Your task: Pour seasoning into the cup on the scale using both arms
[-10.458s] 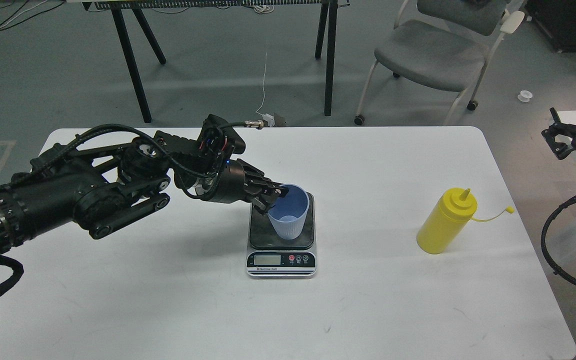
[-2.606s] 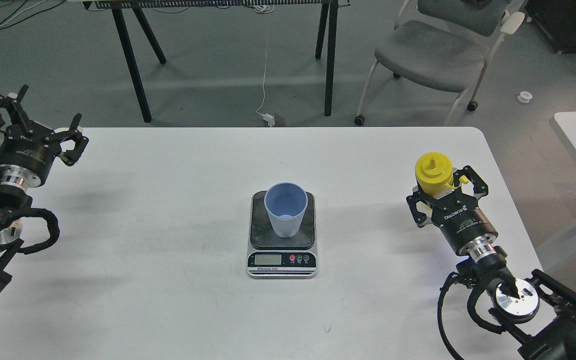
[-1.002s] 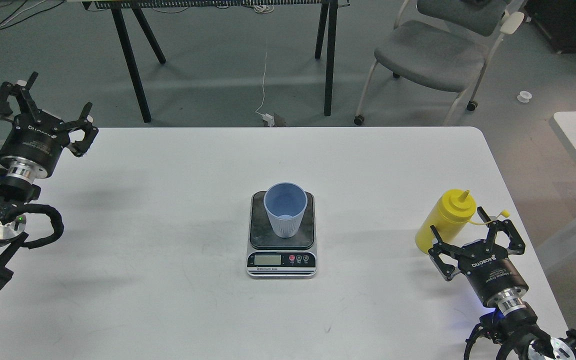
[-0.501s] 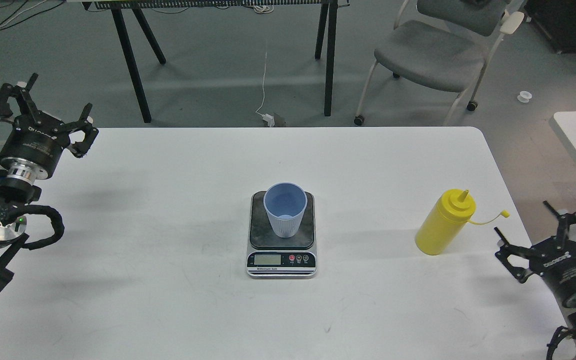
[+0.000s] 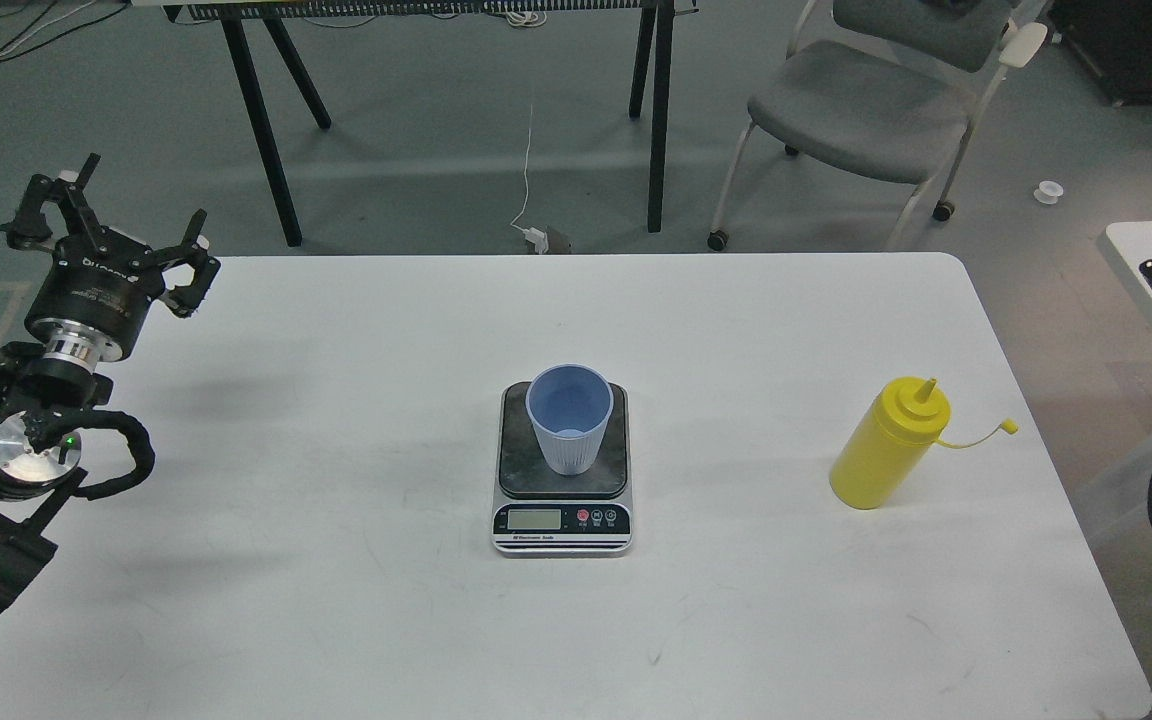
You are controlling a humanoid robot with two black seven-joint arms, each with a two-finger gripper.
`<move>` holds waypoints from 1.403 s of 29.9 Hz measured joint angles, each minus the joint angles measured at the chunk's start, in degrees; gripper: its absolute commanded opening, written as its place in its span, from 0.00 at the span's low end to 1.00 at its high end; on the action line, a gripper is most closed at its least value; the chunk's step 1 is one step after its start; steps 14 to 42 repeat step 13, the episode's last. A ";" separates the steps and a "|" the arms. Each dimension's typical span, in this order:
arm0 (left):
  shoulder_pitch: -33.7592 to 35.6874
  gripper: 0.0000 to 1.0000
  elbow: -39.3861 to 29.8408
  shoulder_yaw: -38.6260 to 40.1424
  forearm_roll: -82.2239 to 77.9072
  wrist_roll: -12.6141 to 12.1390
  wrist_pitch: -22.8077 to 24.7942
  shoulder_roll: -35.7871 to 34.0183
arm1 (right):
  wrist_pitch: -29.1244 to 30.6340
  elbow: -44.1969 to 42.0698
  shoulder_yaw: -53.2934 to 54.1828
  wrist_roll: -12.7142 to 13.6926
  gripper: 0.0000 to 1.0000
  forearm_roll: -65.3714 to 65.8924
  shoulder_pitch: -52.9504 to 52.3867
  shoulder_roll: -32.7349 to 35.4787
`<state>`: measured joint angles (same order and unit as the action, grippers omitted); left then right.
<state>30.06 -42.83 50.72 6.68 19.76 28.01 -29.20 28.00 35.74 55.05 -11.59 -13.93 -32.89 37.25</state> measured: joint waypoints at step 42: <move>2.40 0.99 0.66 -0.07 -0.09 -0.07 0.00 1.07 | 0.00 -17.97 -5.11 0.44 0.99 -0.42 -14.25 -14.28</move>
